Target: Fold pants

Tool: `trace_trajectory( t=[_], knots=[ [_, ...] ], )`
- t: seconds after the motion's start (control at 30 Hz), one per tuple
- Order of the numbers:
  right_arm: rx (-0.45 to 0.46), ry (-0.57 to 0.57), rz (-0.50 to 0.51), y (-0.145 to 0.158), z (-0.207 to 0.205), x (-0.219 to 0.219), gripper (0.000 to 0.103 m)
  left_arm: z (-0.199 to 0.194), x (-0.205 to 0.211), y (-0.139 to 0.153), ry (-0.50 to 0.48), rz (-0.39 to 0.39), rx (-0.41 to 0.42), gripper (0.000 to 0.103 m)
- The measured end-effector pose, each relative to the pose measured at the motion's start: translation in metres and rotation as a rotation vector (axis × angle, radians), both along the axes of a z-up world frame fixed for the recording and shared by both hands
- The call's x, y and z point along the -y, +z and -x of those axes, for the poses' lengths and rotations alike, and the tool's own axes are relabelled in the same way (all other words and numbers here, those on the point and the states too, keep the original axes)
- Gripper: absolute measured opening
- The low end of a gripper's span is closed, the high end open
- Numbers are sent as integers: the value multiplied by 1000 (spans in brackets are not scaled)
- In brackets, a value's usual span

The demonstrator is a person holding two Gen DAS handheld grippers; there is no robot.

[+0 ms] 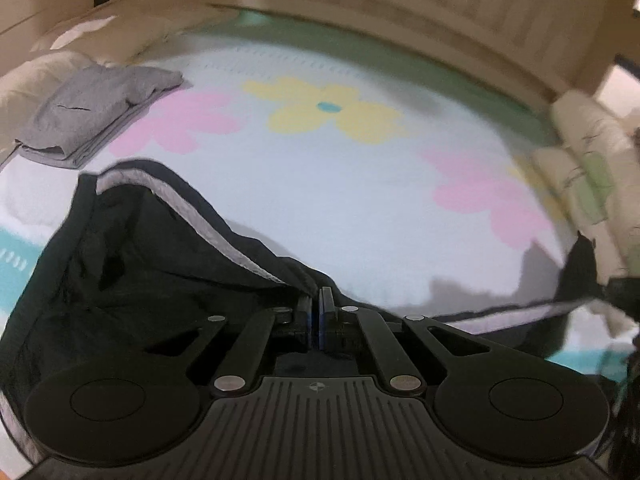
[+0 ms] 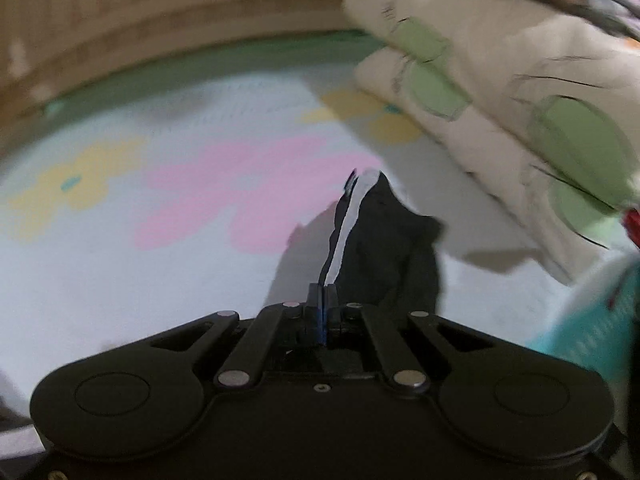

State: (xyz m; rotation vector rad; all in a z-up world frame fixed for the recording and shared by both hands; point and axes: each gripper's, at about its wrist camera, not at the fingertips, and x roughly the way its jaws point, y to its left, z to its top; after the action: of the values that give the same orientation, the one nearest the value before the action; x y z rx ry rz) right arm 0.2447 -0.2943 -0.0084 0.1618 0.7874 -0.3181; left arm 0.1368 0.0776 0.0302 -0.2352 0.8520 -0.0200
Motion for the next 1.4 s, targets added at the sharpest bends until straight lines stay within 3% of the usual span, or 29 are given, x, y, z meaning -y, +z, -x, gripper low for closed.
trace_trajectory(
  t=[0.23, 0.4, 0.7, 0.8, 0.83, 0.87, 0.9, 0.93, 1.17, 1.33, 1.37, 1.4],
  knots=[
    [30, -44, -64, 19, 100, 28, 5, 89, 17, 2, -44, -75, 94, 3],
    [-52, -70, -129, -1, 146, 36, 5, 129, 14, -31, -35, -65, 2, 3],
    [-183, -57, -217, -48, 186, 45, 6, 126, 9, -75, -67, -130, -133, 3],
    [-163, -35, -306, -51, 192, 53, 20, 122, 4, -87, -63, -121, -170, 3],
    [-145, -57, -329, -51, 196, 59, 28, 120, 3, -89, -66, -121, -178, 3],
    [-114, -87, -355, -49, 201, 66, 46, 119, 4, -90, -70, -129, -181, 3],
    [-85, -116, -371, -47, 205, 73, 57, 119, 5, -90, -73, -137, -180, 3],
    [-54, -149, -386, -45, 209, 81, 60, 117, 6, -91, -75, -147, -180, 3],
    [14, -261, -520, -55, 218, 117, 60, 121, 18, -93, -82, -179, -170, 4],
    [3, -253, -502, -61, 208, 109, 57, 131, 20, -96, -86, -188, -164, 4],
    [4, -253, -471, -62, 206, 108, 50, 132, 20, -96, -86, -187, -163, 4],
    [7, -251, -439, -61, 205, 106, 27, 132, 20, -96, -84, -185, -163, 4]
  ],
)
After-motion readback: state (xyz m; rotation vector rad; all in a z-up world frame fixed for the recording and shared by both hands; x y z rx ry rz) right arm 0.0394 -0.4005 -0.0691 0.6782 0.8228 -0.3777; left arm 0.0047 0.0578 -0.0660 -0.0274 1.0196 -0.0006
